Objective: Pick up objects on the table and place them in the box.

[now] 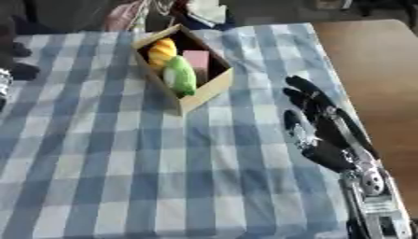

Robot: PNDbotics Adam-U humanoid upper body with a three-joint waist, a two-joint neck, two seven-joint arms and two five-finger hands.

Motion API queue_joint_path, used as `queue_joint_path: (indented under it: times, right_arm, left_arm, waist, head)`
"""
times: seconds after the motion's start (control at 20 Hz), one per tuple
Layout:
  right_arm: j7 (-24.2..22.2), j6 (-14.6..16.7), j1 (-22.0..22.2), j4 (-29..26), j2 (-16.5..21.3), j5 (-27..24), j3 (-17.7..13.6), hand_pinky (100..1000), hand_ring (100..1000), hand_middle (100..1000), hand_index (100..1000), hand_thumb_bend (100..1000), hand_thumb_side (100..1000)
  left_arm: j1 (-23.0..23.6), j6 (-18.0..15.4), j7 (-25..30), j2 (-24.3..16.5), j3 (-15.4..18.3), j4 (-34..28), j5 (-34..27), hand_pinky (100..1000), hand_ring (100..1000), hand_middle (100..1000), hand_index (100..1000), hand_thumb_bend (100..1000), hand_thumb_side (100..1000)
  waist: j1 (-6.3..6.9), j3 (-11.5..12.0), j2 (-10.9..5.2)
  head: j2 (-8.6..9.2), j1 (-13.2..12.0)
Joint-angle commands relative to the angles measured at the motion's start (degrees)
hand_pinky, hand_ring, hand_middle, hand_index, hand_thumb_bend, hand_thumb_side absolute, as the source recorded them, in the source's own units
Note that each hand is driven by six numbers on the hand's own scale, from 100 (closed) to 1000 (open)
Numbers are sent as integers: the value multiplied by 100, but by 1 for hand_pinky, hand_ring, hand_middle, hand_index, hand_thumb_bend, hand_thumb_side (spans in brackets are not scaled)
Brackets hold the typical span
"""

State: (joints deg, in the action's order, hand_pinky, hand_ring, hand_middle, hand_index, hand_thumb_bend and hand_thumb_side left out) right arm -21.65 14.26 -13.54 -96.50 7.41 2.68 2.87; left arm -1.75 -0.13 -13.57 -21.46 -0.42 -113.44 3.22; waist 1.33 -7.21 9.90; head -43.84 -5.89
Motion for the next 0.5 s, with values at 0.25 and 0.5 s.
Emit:
queue_joint_path:
  times: [0.25,0.5]
  right_arm:
    - [46,-7,4,-140,62,22,-61,1000,962,967,1000,100,420]
    - [66,-6,15,-140,58,28,-84,1000,961,965,1000,100,419]
  left_arm:
    - [84,128,34,727,38,30,29,672,629,686,788,100,827]
    - [90,24,84,1044,24,289,46,670,626,683,786,100,839]
  waist:
    - [-24,68,-161]
    - [-49,107,-156]
  head:
    - [-27,-3]
    - [-27,9]
